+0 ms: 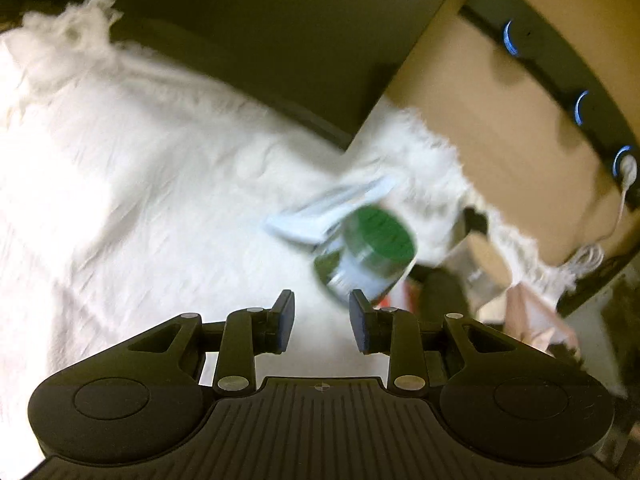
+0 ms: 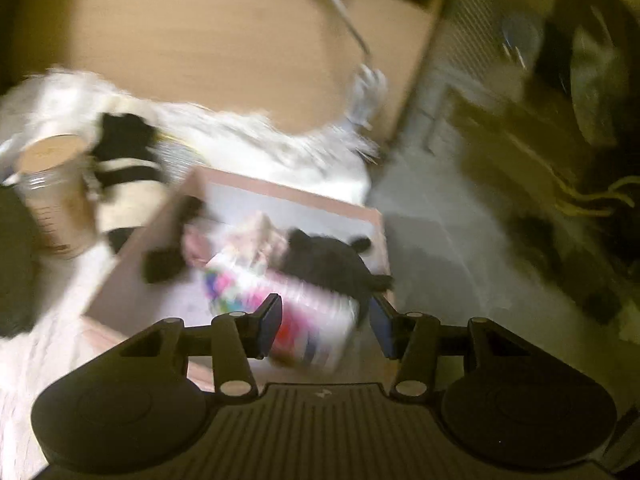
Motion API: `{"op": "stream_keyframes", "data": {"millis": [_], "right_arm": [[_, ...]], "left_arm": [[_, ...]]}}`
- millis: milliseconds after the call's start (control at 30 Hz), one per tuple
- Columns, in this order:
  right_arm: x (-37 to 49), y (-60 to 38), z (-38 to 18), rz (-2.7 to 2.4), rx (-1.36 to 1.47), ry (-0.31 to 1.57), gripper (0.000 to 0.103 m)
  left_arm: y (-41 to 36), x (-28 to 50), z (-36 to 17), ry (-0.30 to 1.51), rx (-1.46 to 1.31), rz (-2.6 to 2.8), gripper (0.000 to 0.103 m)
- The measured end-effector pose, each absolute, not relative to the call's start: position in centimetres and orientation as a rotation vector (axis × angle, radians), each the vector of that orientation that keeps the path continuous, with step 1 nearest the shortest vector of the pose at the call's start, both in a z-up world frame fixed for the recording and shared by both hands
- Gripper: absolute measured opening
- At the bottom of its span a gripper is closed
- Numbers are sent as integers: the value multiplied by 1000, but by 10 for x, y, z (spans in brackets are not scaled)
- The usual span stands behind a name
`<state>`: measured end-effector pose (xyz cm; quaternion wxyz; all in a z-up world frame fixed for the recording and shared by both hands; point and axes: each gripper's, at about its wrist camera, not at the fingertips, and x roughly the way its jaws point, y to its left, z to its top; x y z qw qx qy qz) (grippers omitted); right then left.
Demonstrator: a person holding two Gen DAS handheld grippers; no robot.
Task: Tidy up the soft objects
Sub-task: 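Carry the tissue pack to the pink box and release it inside, then grasp the white tube with the left gripper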
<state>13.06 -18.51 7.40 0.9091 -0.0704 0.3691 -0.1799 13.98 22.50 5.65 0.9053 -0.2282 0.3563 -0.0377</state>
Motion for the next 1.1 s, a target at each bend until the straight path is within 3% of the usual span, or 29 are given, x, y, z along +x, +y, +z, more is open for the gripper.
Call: {"op": "stream_keyframes", "data": {"millis": [100,233,367,500,733,1100], "right_arm": [[129,-192,82,-332,-34,777,53],[110,-167,98,-98,57,716,83],[107,-120,101,85,11,710,84],[112,-79,93,124,-9,732,84],[108,-18,82,196,-40,799,84],[105,23,66,128,-137,886,84]], "left_arm": [[216,138,46,758,-437,-167,33],[199,140,42,756,-398,-254,33],[199,142,56,671,-292,-184,33],[201,151,70,568,31,-165,33],[200,194,44,545,356,-300,35],[204,246,5,483,440,-448,38]]}}
